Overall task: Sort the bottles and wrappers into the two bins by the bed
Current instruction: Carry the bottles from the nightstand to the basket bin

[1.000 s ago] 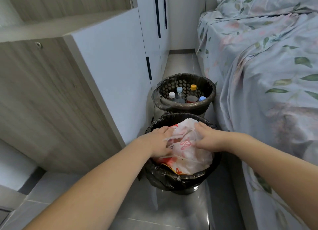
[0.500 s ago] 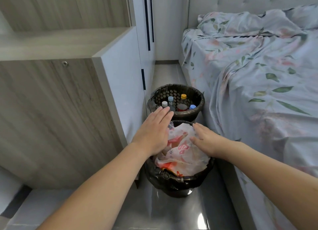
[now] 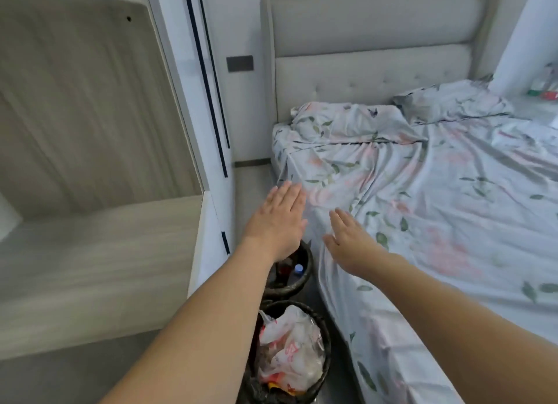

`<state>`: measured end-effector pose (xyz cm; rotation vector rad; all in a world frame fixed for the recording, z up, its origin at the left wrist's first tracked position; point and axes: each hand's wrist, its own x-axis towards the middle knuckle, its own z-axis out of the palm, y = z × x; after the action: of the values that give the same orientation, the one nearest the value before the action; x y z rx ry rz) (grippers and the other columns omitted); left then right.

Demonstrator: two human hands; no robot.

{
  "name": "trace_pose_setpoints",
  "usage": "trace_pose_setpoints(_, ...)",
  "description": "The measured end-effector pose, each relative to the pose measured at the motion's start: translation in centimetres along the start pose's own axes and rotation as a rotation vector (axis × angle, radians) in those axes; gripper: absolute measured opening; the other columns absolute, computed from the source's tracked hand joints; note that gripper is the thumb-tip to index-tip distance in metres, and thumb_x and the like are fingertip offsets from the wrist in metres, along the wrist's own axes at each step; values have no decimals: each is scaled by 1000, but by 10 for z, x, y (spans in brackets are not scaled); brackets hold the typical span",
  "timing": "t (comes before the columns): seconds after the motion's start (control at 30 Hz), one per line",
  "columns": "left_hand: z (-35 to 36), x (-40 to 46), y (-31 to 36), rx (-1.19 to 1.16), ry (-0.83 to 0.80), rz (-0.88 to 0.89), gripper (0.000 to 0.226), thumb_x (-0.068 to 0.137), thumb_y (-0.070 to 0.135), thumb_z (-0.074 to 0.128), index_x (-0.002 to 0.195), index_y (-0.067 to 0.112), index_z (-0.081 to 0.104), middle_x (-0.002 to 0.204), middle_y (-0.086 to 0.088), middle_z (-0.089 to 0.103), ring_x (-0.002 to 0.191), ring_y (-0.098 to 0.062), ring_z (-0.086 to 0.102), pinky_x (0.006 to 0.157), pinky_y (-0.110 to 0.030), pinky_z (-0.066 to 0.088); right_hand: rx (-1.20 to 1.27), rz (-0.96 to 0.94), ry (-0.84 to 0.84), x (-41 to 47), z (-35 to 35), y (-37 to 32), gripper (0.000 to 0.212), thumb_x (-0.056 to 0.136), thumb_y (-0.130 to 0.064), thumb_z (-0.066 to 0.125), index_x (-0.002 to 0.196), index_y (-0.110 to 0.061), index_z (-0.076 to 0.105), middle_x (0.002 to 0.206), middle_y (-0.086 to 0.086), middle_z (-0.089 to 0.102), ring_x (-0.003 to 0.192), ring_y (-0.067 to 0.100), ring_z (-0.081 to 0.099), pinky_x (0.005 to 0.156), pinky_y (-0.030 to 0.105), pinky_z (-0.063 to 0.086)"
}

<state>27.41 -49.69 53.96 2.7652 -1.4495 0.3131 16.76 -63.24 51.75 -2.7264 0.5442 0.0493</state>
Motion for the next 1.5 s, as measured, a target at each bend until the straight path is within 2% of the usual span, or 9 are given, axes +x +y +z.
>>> trace_pose_setpoints(0.07, -74, 20, -2, -6, 15, -24, 61, 105, 35, 21, 154, 7, -1, 163, -9, -9, 150, -23, -12, 122, -38, -7, -26, 26, 26, -9, -74, -14, 63, 104, -34, 26, 153, -4, 0, 161, 11, -6, 149, 24, -6, 121, 34, -2)
trace_pose_setpoints(0.23, -326, 68, 9, -2, 62, 20, 61, 104, 36, 19, 154, 5, 4, 163, -10, -4, 150, -24, -7, 122, -39, -5, -13, 102, 169, -60, -319, -64, 63, 103, -34, 25, 153, -3, 2, 161, 13, -3, 149, 23, -4, 121, 35, 0)
trace_pose_setpoints(0.3, -394, 67, 14, -28, 59, 18, 60, 104, 37, 19, 154, 6, 6, 163, -9, -1, 150, -23, -5, 122, -38, -4, -29, 99, 161, -86, -382, -81, 63, 103, -34, 24, 153, -4, 1, 161, 12, -4, 149, 23, -5, 121, 35, 0)
trace_pose_setpoints(0.4, -449, 51, 22, -73, 21, -8, 62, 104, 39, 22, 155, 8, 6, 164, -8, 0, 150, -22, -4, 122, -36, -5, -72, 99, 102, -124, -428, -92, 64, 103, -38, 22, 153, -5, -3, 161, 10, -8, 149, 23, -7, 122, 38, 1)
trace_pose_setpoints(0.63, -485, 45, 31, -110, 43, -7, 60, 104, 35, 23, 155, 7, 9, 163, -8, 5, 151, -22, -1, 122, -36, -2, -96, 163, 137, -169, -463, -85, 63, 102, -35, 25, 154, -6, 1, 162, 11, -4, 149, 24, -4, 121, 40, 4)
trace_pose_setpoints(0.9, -504, 63, 91, -172, 42, 216, 58, 104, 34, 27, 153, 6, 15, 162, -11, 10, 150, -26, 5, 122, -37, 2, -78, 363, 213, -249, -485, -73, 63, 104, -35, 25, 154, -7, 0, 161, 9, -7, 149, 22, -7, 121, 35, -1)
trace_pose_setpoints(1.27, -543, 31, 316, -259, 106, 747, 57, 104, 35, 29, 153, 7, 20, 161, -12, 17, 149, -26, 12, 122, -39, 9, -69, 836, 383, -457, -511, -5, 63, 103, -33, 27, 154, -7, 0, 162, 9, -7, 149, 22, -5, 121, 35, 0)
trace_pose_setpoints(1.5, -565, -24, 482, -339, 125, 994, 55, 104, 34, 29, 151, 7, 24, 160, -11, 21, 148, -26, 15, 122, -39, 11, -36, 1119, 473, -615, -512, 58, 63, 102, -30, 30, 154, -6, 2, 162, 9, -3, 149, 23, -3, 120, 36, 1)
